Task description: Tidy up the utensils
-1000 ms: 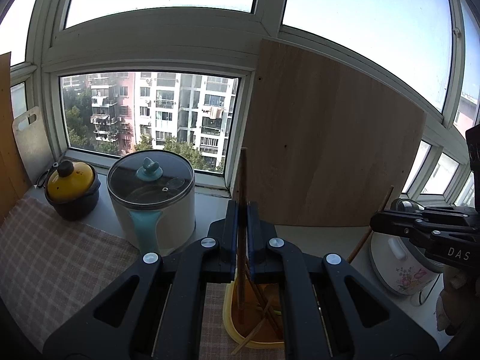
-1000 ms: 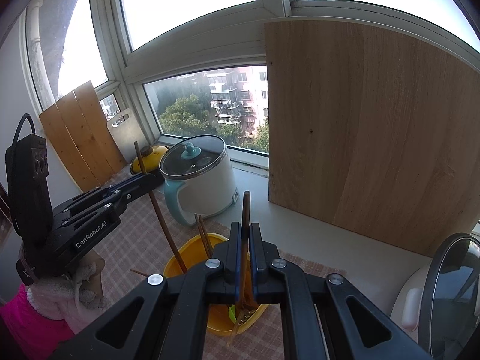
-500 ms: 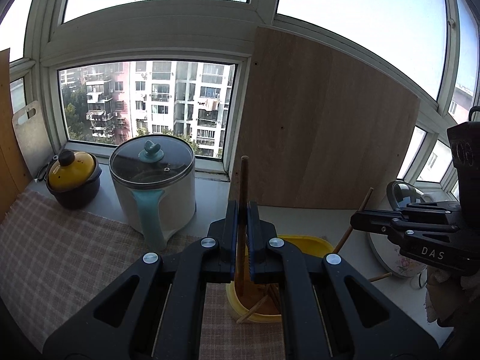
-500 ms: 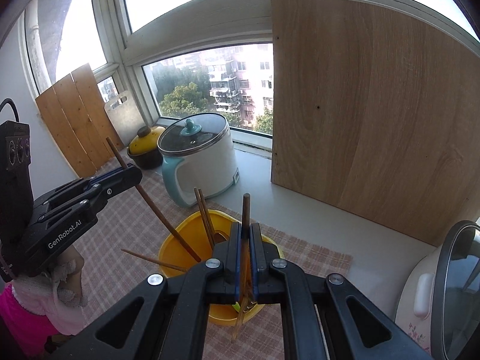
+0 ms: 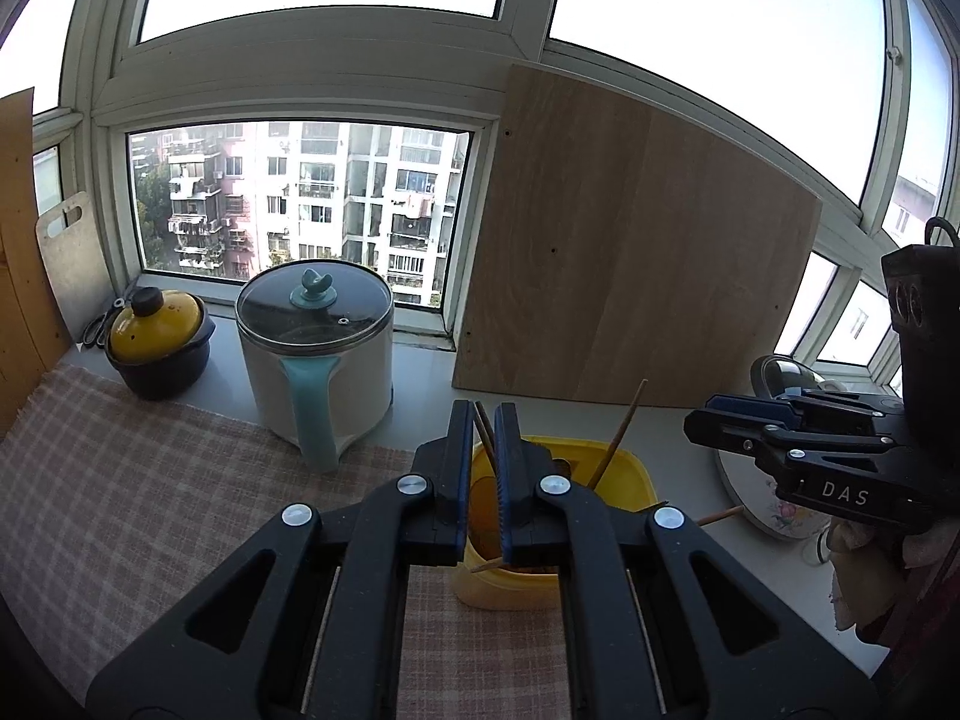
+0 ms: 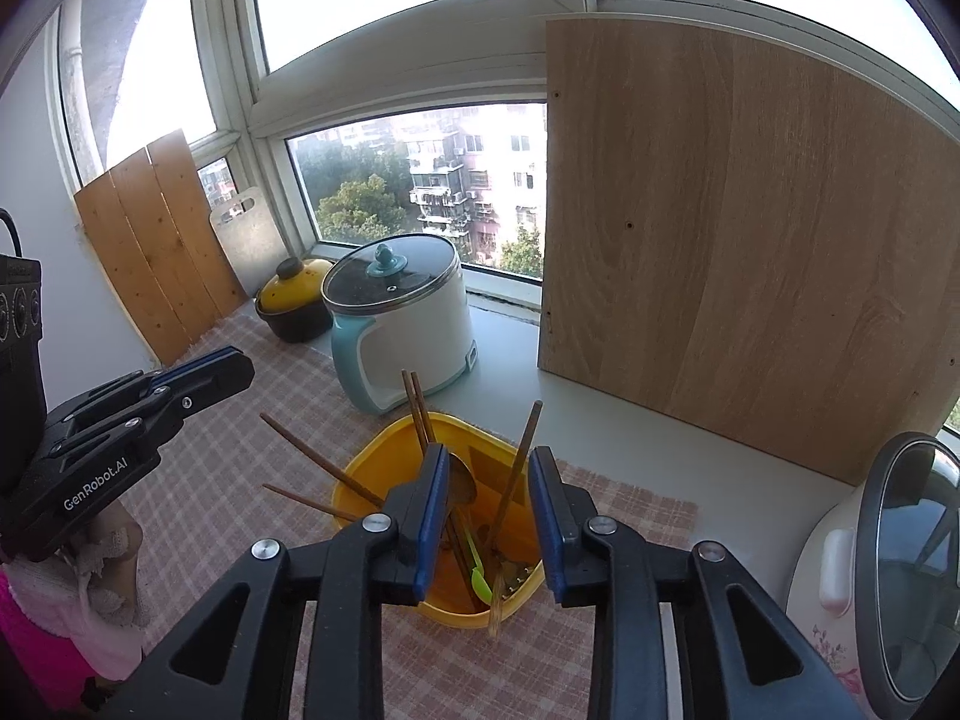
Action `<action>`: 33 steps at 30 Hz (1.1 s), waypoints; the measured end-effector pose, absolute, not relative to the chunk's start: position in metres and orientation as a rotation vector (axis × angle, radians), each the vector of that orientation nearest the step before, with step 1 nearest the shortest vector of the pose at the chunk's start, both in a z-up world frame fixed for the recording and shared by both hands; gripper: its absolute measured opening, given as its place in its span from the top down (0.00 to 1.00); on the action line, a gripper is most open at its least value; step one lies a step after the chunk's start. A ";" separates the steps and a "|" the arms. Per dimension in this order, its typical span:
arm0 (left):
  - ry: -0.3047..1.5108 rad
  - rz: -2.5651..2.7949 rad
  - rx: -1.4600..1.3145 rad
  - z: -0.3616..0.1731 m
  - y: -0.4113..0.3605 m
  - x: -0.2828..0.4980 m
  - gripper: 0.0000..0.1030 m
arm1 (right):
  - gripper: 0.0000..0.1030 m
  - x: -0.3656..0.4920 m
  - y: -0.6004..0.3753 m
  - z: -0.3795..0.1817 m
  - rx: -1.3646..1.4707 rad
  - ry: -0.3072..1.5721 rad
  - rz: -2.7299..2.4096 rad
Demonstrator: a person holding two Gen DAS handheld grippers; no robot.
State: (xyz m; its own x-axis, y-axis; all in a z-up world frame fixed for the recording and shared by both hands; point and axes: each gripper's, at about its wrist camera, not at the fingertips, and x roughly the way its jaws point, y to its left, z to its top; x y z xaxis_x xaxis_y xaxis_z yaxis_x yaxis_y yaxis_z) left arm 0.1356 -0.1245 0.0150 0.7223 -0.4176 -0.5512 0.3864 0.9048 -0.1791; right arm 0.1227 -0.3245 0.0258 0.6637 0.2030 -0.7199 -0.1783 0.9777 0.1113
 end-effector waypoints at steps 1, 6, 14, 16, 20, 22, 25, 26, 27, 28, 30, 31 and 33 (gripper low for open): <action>0.617 -0.441 -0.052 0.017 -0.122 0.131 0.87 | 0.72 0.121 -0.324 0.026 0.031 0.814 0.212; 0.606 -0.432 -0.029 0.023 -0.116 0.112 0.84 | 0.71 0.108 -0.321 0.031 0.001 0.789 0.196; 0.600 -0.416 0.002 0.030 -0.110 0.083 0.61 | 0.58 0.083 -0.312 0.046 -0.048 0.725 0.191; 0.603 -0.412 0.009 0.030 -0.109 0.076 0.51 | 0.52 0.077 -0.311 0.048 -0.046 0.715 0.192; 0.594 -0.398 0.007 0.033 -0.104 0.064 0.37 | 0.39 0.067 -0.307 0.051 -0.061 0.685 0.173; 0.591 -0.388 0.015 0.034 -0.102 0.060 0.31 | 0.32 0.063 -0.305 0.051 -0.072 0.676 0.165; 0.594 -0.378 0.018 0.033 -0.100 0.055 0.23 | 0.24 0.058 -0.303 0.051 -0.071 0.666 0.163; 0.597 -0.373 0.021 0.033 -0.099 0.053 0.21 | 0.23 0.057 -0.303 0.051 -0.071 0.660 0.160; 0.598 -0.367 0.025 0.032 -0.100 0.052 0.19 | 0.19 0.055 -0.302 0.051 -0.072 0.655 0.157; 0.599 -0.360 0.032 0.032 -0.100 0.050 0.17 | 0.15 0.054 -0.301 0.051 -0.073 0.650 0.155; 0.601 -0.346 0.047 0.031 -0.100 0.047 0.14 | 0.12 0.051 -0.300 0.051 -0.075 0.641 0.152; 0.603 -0.340 0.056 0.030 -0.100 0.045 0.11 | 0.11 0.050 -0.299 0.051 -0.077 0.639 0.148; 0.606 -0.337 0.070 0.029 -0.101 0.043 0.07 | 0.07 0.048 -0.298 0.051 -0.081 0.635 0.138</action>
State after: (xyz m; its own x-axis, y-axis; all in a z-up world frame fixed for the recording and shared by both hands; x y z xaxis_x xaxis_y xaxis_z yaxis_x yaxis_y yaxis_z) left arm 0.0429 -0.1007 0.0292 0.7692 -0.2899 -0.5694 0.3308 0.9431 -0.0332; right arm 0.0484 -0.2980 0.0506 0.7963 0.1032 -0.5961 -0.1526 0.9877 -0.0329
